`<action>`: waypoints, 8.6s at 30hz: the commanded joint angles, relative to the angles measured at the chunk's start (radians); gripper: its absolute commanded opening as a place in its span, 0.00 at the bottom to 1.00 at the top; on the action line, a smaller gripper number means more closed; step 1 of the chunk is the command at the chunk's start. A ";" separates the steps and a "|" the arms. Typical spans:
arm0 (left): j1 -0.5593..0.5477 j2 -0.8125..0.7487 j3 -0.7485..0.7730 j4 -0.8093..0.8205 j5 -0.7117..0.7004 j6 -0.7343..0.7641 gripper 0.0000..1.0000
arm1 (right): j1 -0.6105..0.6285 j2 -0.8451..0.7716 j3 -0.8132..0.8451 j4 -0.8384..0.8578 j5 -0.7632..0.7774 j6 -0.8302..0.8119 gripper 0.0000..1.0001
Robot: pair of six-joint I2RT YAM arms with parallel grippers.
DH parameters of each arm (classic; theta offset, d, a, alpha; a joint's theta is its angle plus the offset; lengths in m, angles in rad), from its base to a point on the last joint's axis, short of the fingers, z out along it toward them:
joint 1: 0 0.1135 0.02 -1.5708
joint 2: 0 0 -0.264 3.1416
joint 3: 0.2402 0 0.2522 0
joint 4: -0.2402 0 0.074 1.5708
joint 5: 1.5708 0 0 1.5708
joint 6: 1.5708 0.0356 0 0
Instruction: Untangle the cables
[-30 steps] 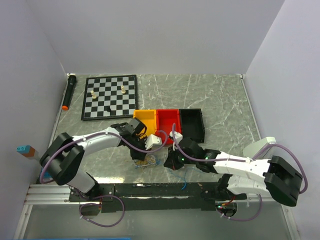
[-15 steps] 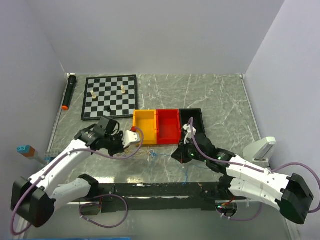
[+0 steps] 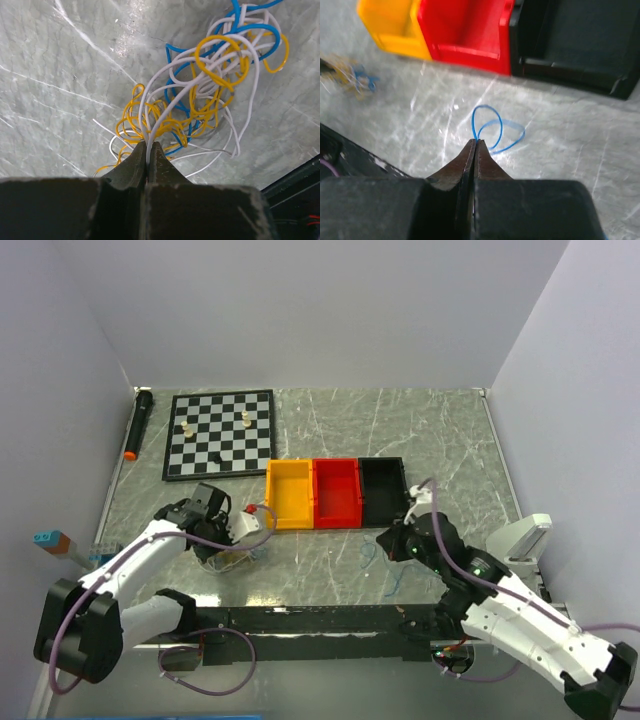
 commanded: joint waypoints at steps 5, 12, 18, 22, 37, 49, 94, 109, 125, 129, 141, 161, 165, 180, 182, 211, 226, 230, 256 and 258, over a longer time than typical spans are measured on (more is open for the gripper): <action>0.012 0.009 0.137 -0.038 0.108 -0.006 0.01 | -0.016 -0.035 0.105 0.007 -0.014 -0.010 0.00; 0.010 0.002 0.210 -0.110 0.237 -0.014 0.01 | -0.018 0.012 0.218 0.061 0.003 -0.077 0.00; 0.012 -0.017 0.212 -0.130 0.282 -0.008 0.01 | -0.022 0.126 0.390 0.185 0.079 -0.191 0.00; 0.010 -0.017 0.212 -0.140 0.294 -0.020 0.01 | -0.048 0.199 0.449 0.381 0.136 -0.272 0.00; 0.010 -0.063 0.180 -0.137 0.292 -0.049 0.01 | -0.223 0.466 0.675 0.713 -0.002 -0.361 0.00; 0.010 -0.072 0.187 -0.146 0.300 -0.066 0.01 | -0.320 0.497 0.673 0.735 -0.002 -0.378 0.00; 0.010 -0.095 0.227 -0.170 0.325 -0.086 0.01 | -0.274 0.765 0.429 0.351 0.343 -0.114 0.00; 0.010 -0.109 0.244 -0.173 0.438 -0.068 0.02 | -0.271 0.559 0.393 0.352 0.233 -0.123 0.75; 0.010 -0.144 0.263 -0.184 0.565 -0.062 0.04 | -0.053 0.532 0.268 0.636 -0.198 -0.301 0.72; 0.009 -0.147 0.263 -0.190 0.591 -0.016 0.03 | 0.062 0.482 0.145 0.708 -0.339 -0.295 0.75; 0.009 -0.241 0.272 -0.296 0.805 0.231 0.01 | 0.156 0.570 0.063 0.884 -0.595 -0.304 0.79; 0.009 -0.227 0.341 -0.381 0.835 0.296 0.01 | 0.171 0.727 0.117 1.048 -0.707 -0.307 0.76; 0.009 -0.224 0.348 -0.367 0.826 0.281 0.01 | 0.173 0.758 0.146 1.027 -0.756 -0.311 0.71; 0.009 -0.219 0.348 -0.347 0.806 0.264 0.01 | 0.174 0.765 0.119 1.019 -0.864 -0.301 0.54; 0.010 -0.218 0.353 -0.348 0.805 0.264 0.01 | 0.176 0.767 0.123 1.013 -0.859 -0.307 0.51; 0.010 -0.248 0.345 -0.241 0.647 0.101 0.01 | 0.203 0.373 0.051 0.636 -0.298 -0.311 0.00; 0.012 -0.255 0.056 -0.186 0.265 0.250 0.01 | 0.033 -0.121 0.159 0.377 0.288 -0.255 0.00; 0.010 -0.253 -0.004 -0.146 0.168 0.274 0.01 | 0.028 -0.170 0.200 0.369 0.423 -0.301 0.00; 0.010 -0.238 0.127 -0.160 0.306 0.193 0.01 | 0.019 -0.026 0.478 0.574 0.534 -0.622 0.00; 0.010 -0.238 0.161 -0.175 0.344 0.175 0.01 | 0.019 0.000 0.473 0.603 0.534 -0.640 0.00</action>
